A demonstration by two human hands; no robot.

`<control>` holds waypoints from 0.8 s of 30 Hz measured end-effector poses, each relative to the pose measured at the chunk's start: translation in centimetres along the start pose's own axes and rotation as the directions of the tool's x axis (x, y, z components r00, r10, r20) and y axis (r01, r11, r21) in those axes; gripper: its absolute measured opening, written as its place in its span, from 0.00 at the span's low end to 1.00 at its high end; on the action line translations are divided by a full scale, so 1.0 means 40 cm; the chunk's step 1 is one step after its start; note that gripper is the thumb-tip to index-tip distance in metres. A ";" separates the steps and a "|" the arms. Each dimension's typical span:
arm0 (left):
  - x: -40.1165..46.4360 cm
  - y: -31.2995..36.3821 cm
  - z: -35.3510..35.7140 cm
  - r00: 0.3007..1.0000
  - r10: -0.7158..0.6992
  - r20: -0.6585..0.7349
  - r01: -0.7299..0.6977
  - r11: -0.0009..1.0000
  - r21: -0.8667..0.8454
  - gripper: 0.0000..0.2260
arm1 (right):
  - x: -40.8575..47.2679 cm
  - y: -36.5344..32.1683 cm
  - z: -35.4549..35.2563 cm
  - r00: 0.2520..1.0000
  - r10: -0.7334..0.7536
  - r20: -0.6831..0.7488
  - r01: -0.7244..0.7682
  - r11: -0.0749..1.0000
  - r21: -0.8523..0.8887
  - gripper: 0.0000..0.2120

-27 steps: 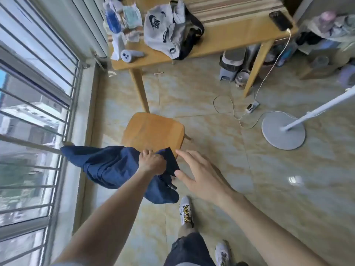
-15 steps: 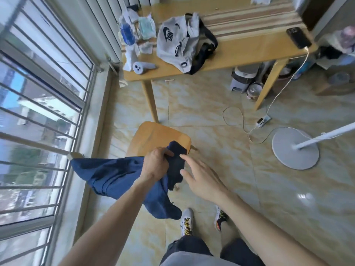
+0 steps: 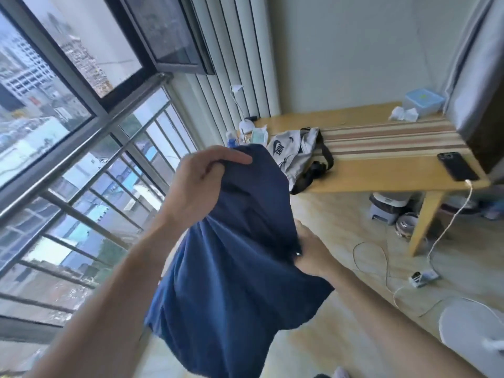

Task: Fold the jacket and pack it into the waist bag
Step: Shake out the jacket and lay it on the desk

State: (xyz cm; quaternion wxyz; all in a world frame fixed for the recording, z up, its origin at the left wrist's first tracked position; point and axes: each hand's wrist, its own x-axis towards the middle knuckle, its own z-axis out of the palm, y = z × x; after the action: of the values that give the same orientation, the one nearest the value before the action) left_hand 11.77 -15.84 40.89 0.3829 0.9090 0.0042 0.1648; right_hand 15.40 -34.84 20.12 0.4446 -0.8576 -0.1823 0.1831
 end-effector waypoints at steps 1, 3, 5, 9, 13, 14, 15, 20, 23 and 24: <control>0.008 0.050 -0.005 0.999 0.020 -0.033 -0.021 0.999 -0.033 0.26 | 0.011 0.012 -0.037 0.999 -0.036 0.018 0.035 0.999 0.026 0.31; 0.016 0.126 -0.017 0.995 0.065 -0.076 -0.076 0.986 -0.149 0.26 | 0.039 0.027 -0.099 0.995 -0.083 0.052 0.082 0.996 0.014 0.27; 0.019 0.185 -0.024 0.990 0.119 -0.070 -0.133 0.959 -0.250 0.23 | 0.061 0.023 -0.147 0.988 -0.128 0.085 0.129 0.992 -0.013 0.30; 0.021 0.265 -0.007 0.970 0.233 -0.075 -0.232 0.972 0.022 0.12 | 0.053 -0.031 -0.237 0.991 -0.122 -0.062 0.123 0.992 0.006 0.09; 0.039 0.256 -0.014 0.926 0.323 -0.194 -0.228 0.890 0.396 0.20 | 0.029 -0.019 -0.371 0.905 -0.149 -0.398 0.190 0.980 0.064 0.02; 0.044 0.239 -0.016 0.931 0.291 -0.220 -0.182 0.893 0.411 0.19 | 0.019 -0.015 -0.412 0.876 -0.152 -0.459 0.216 0.972 0.089 0.05; 0.049 0.220 -0.015 0.940 0.245 -0.238 -0.130 0.901 0.414 0.19 | 0.001 -0.021 -0.456 0.843 -0.155 -0.514 0.242 0.965 0.106 0.08; 0.097 0.149 0.036 0.939 0.066 -0.336 0.093 0.896 0.435 0.08 | -0.062 -0.129 -0.666 0.720 -0.137 -0.680 0.369 0.906 0.208 0.13; 0.151 0.154 0.075 0.948 -0.009 -0.318 0.187 0.826 0.532 0.16 | -0.082 -0.210 -0.760 0.698 -0.118 -0.707 0.413 0.872 0.262 0.14; 0.165 0.167 0.095 0.955 0.022 -0.296 0.142 0.842 0.521 0.19 | -0.081 -0.231 -0.781 0.697 -0.106 -0.709 0.421 0.861 0.285 0.15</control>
State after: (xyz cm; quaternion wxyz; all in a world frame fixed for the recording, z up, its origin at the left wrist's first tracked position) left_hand 18.38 -22.33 45.02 0.1134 0.9447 0.1349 0.2765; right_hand 26.08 -53.14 45.06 0.6780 -0.7095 -0.0889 -0.1707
